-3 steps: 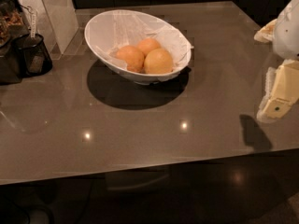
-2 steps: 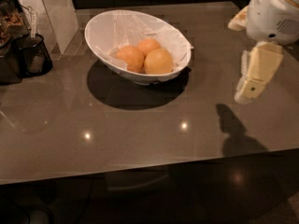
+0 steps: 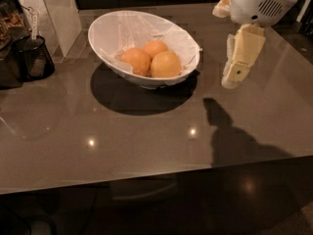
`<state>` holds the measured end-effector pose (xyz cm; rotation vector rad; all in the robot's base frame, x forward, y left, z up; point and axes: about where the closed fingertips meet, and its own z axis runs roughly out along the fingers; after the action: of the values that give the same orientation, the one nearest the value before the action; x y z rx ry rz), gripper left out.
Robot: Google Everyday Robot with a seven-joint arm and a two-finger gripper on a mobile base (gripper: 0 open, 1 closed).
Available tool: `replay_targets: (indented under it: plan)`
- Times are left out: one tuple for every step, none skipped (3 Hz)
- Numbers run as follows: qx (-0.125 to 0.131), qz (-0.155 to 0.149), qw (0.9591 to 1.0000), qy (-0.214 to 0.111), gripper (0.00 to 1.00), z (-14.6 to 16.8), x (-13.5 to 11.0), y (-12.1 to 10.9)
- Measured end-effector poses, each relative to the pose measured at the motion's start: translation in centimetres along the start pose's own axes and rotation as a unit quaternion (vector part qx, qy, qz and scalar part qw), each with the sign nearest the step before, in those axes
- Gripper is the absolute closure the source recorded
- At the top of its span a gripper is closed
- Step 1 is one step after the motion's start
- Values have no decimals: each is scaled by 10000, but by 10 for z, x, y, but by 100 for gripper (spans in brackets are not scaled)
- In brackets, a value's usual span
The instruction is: Pick orange from white bowl
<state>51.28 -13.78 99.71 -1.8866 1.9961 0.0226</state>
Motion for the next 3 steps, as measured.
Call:
replay_targets:
  plan:
    - [3, 553, 9972, -511, 0, 12, 4, -24]
    - [-36, 1023, 9908, -880, 0, 27, 2, -50]
    - [-312, 1279, 9858, -1039, 0, 52, -5, -70]
